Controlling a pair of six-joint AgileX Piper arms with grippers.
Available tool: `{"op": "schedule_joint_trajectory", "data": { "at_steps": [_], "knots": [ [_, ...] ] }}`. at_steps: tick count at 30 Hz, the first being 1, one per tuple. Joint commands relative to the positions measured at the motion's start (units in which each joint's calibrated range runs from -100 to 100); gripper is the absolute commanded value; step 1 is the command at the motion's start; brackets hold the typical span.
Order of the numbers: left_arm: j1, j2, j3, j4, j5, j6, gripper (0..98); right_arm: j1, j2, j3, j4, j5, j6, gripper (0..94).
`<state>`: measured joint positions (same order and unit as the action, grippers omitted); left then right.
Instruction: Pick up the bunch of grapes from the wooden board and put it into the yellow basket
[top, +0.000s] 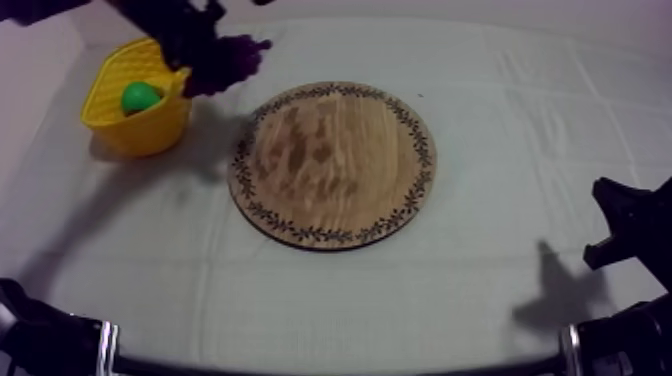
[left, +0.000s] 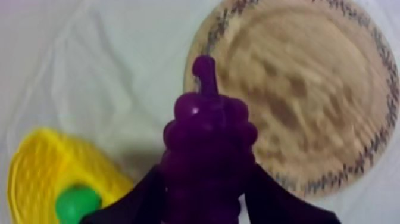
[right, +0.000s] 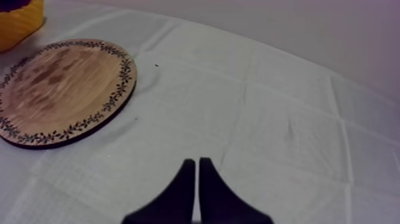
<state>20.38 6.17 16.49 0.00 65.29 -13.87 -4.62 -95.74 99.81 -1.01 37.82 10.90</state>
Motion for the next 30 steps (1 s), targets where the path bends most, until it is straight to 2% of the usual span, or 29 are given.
{"op": "schedule_joint_trajectory", "data": {
  "at_steps": [1,5,10,18,30],
  "knots": [
    [-1.8,-9.3,5.3,-0.14,2.9,0.3,35.0,0.0,0.0,0.0,0.0,0.0,0.0,0.4],
    [-5.6,-12.3,3.2,-0.2,7.1,1.2,34.7,0.0,0.0,0.0,0.0,0.0,0.0,0.4],
    [-10.5,-11.0,-3.4,-0.25,8.1,2.4,34.1,0.0,0.0,0.0,0.0,0.0,0.0,0.4],
    [-15.7,-3.6,-9.6,-0.6,1.7,4.1,34.2,0.0,0.0,0.0,0.0,0.0,0.0,0.4],
    [-16.9,10.8,-10.9,-1.39,-4.3,5.7,33.8,0.0,0.0,0.0,0.0,0.0,0.1,0.4]
  ]
}}
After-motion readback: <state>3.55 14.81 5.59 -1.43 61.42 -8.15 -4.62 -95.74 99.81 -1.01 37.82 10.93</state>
